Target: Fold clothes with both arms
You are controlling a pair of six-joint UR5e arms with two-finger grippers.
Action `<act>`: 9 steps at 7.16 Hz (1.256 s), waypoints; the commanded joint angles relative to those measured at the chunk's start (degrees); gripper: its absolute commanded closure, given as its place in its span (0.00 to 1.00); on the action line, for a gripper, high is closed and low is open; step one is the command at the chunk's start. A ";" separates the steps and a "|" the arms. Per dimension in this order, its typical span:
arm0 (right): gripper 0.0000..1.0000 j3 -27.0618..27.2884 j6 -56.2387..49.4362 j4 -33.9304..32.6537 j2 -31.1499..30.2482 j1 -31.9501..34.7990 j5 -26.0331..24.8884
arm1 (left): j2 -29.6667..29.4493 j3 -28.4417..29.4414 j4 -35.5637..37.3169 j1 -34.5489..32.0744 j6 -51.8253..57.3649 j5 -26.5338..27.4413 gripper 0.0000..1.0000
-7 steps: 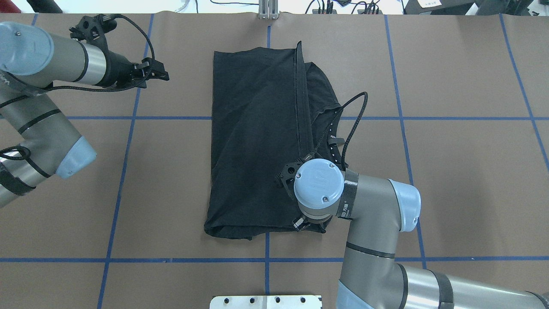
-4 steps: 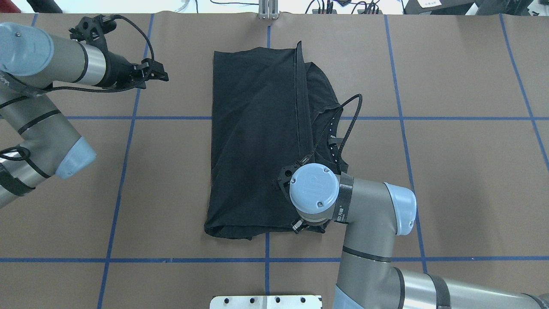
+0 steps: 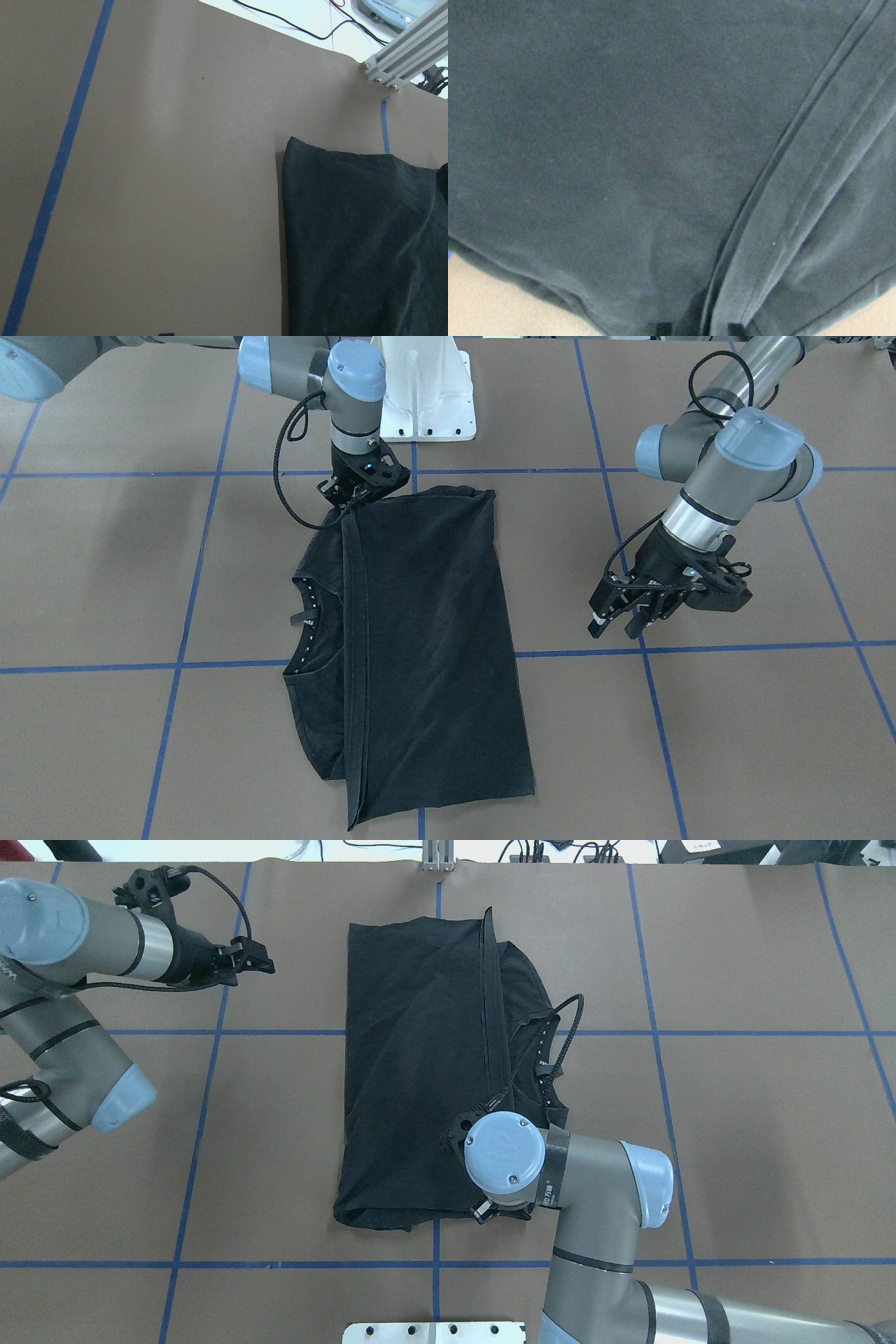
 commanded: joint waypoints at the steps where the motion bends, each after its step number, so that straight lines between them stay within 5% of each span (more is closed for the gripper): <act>1: 1.00 0.17 0.21 -1.09 0.07 -0.16 -0.38 | 0.00 0.04 0.00 0.01 0.00 0.07 0.24; 5: 1.00 4.56 1.69 -7.15 -1.33 1.68 -0.47 | 0.18 -0.39 0.00 0.01 -0.09 -0.02 0.24; 6: 1.00 7.09 9.27 -6.63 -6.38 -1.10 -0.47 | 0.18 -0.40 0.00 0.01 -0.09 0.07 0.24; 9: 1.00 7.37 17.96 -6.54 -6.44 -2.55 -0.74 | 0.26 -0.31 0.00 0.01 -0.18 0.16 0.24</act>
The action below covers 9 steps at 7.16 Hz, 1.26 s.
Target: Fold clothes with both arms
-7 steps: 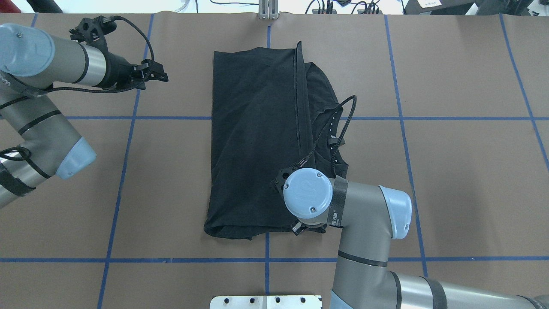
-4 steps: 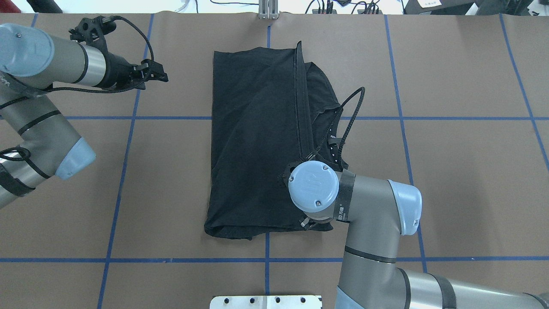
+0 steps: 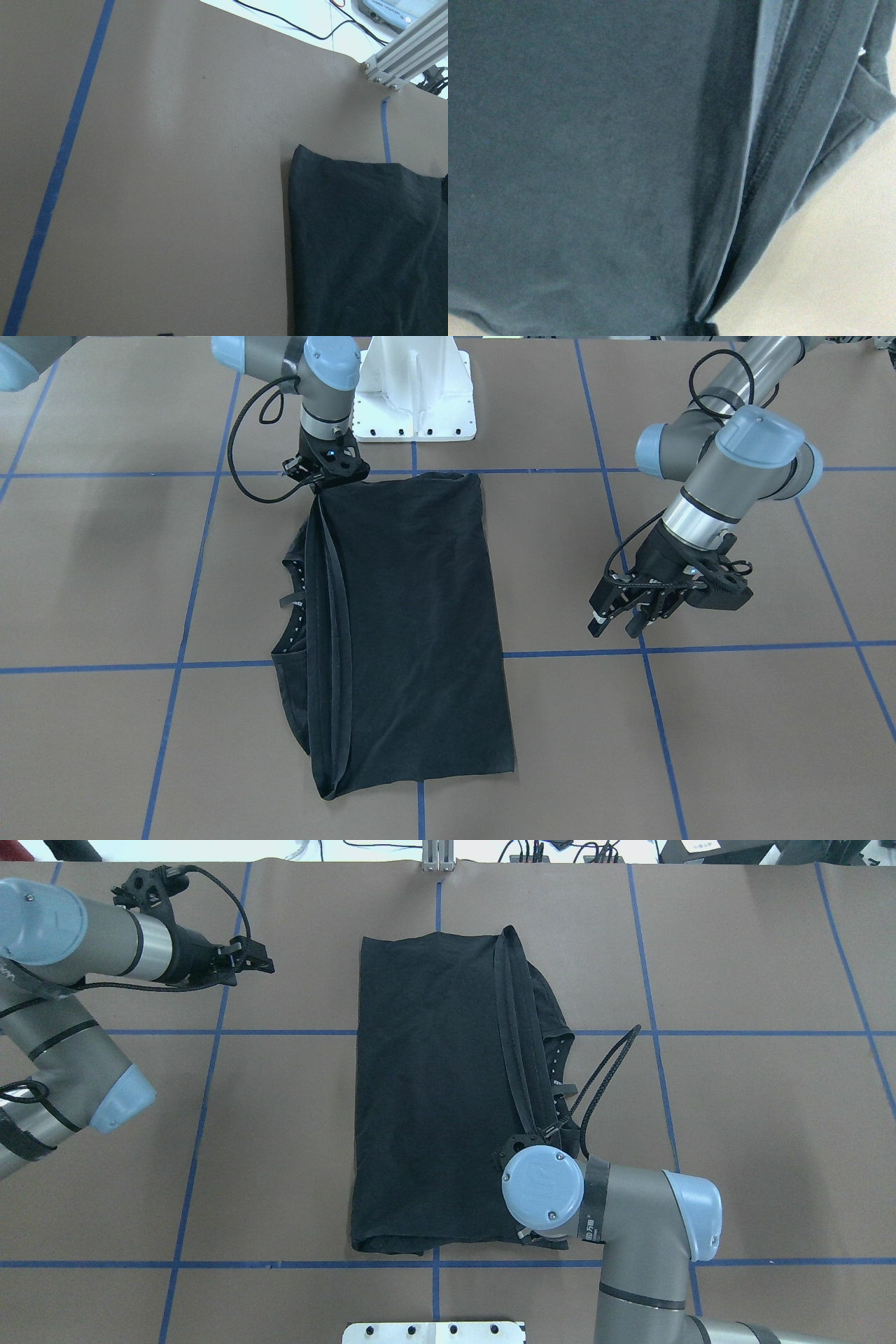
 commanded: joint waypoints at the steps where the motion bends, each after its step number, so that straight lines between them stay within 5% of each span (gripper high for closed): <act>1: 0.81 0.40 2.69 0.21 0.73 2.65 0.79 | -0.03 0.05 0.00 0.00 -0.03 0.10 0.24; 2: 0.51 0.40 3.74 1.87 0.82 3.54 1.75 | -0.03 0.14 0.00 0.09 -0.64 0.10 0.24; 3: 0.36 0.40 7.92 2.41 0.74 3.81 1.94 | -0.03 0.22 0.00 0.17 -0.73 0.10 0.24; 5: 0.30 0.40 19.67 6.87 0.30 3.81 1.94 | -0.03 0.57 0.00 0.18 -0.65 0.19 0.24; 9: 0.26 0.13 63.45 25.04 -7.50 3.29 0.54 | -0.20 0.75 0.00 0.35 -0.64 0.19 0.24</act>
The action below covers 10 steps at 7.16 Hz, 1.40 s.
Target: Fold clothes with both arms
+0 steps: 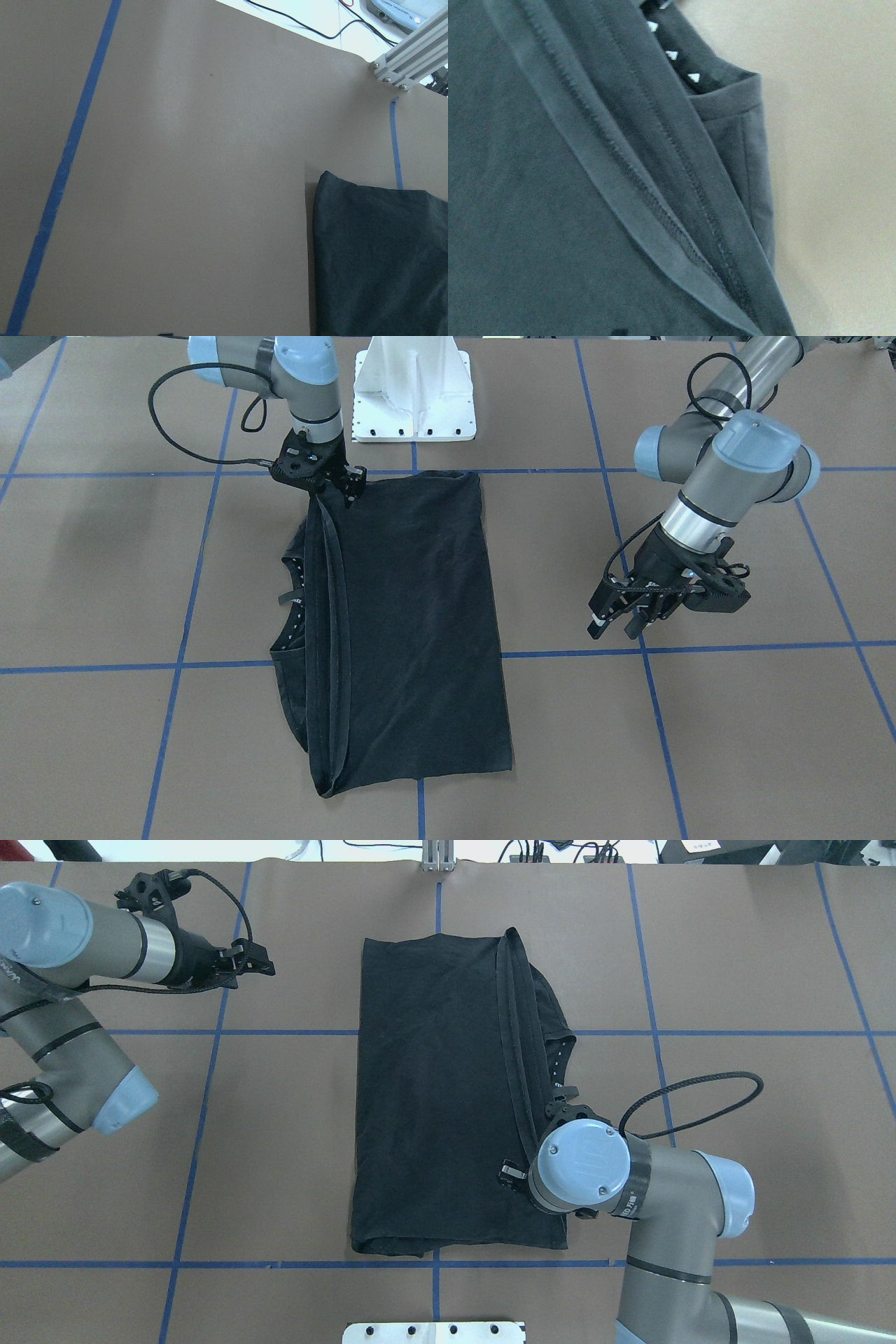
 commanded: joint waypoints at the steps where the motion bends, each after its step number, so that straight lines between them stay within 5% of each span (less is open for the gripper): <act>1: 0.26 -0.17 11.86 6.21 -3.39 -1.21 -1.25 | -0.04 0.06 0.00 0.04 0.09 0.00 0.24; 10: 0.21 -0.52 12.13 5.77 -3.48 -1.22 -1.08 | -0.13 -0.55 0.00 -0.05 0.00 0.00 0.24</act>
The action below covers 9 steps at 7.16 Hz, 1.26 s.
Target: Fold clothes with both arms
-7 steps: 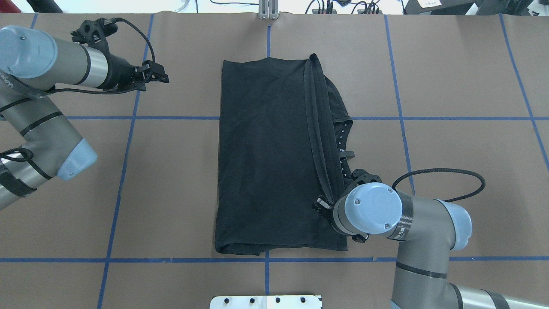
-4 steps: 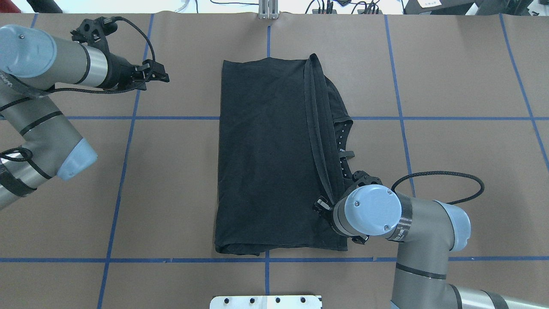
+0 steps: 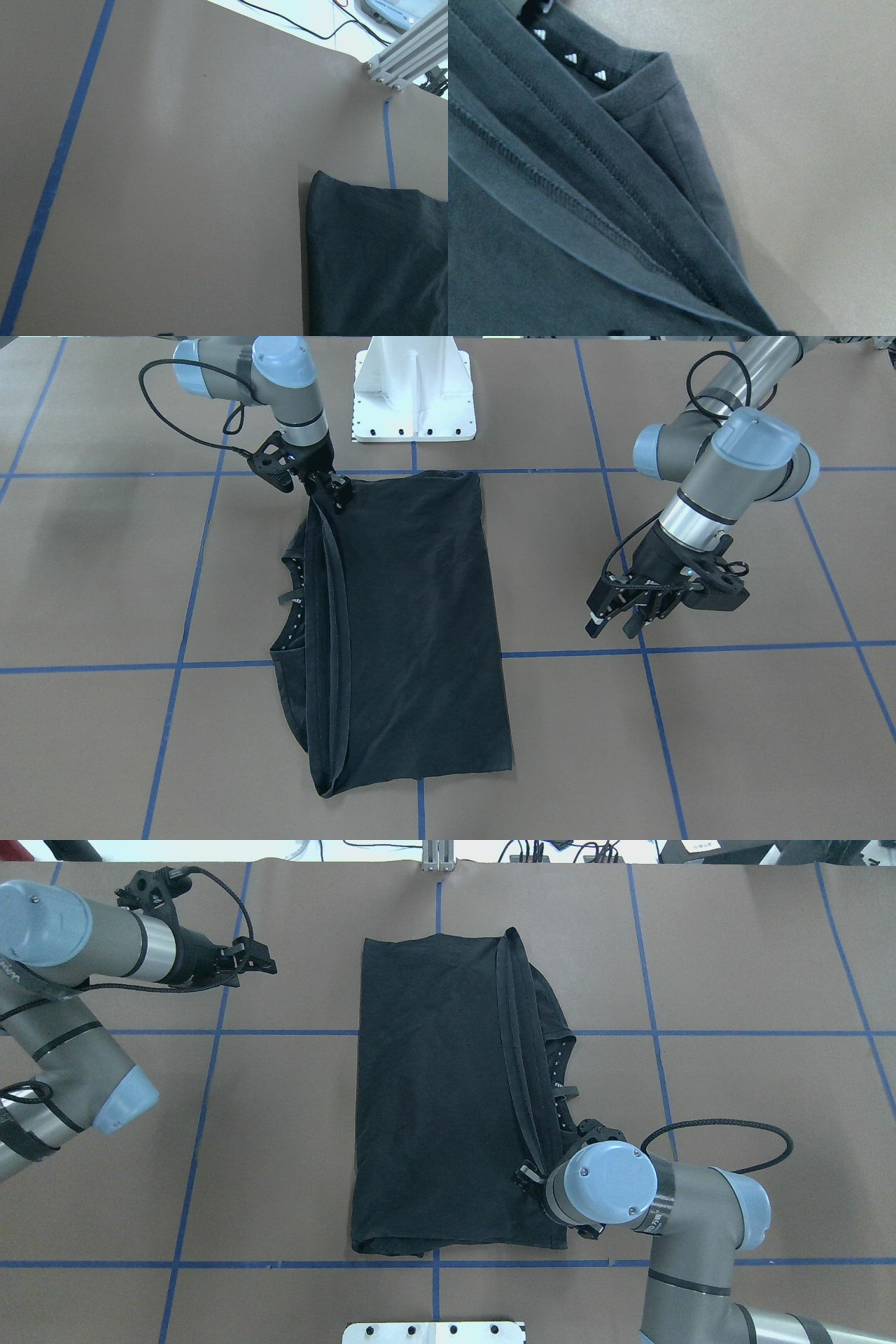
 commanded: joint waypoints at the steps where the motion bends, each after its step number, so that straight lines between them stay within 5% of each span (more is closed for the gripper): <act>1: 0.21 -0.22 0.03 -0.15 -0.31 -0.34 -0.19 | 0.00 -0.09 0.00 -0.02 -0.09 0.00 0.24; 5: 0.22 -0.22 -0.06 -0.15 -0.93 -0.78 -0.10 | 0.00 -0.18 0.00 -0.02 -0.09 0.00 0.24; 7: 0.34 -0.30 0.03 -0.15 -0.84 -0.78 -0.10 | 0.00 -0.09 0.00 -0.02 0.00 0.00 0.24; 9: 0.93 -0.30 0.72 -0.24 -0.84 -0.78 -0.10 | 0.00 -0.18 0.00 -0.02 0.00 -0.09 0.24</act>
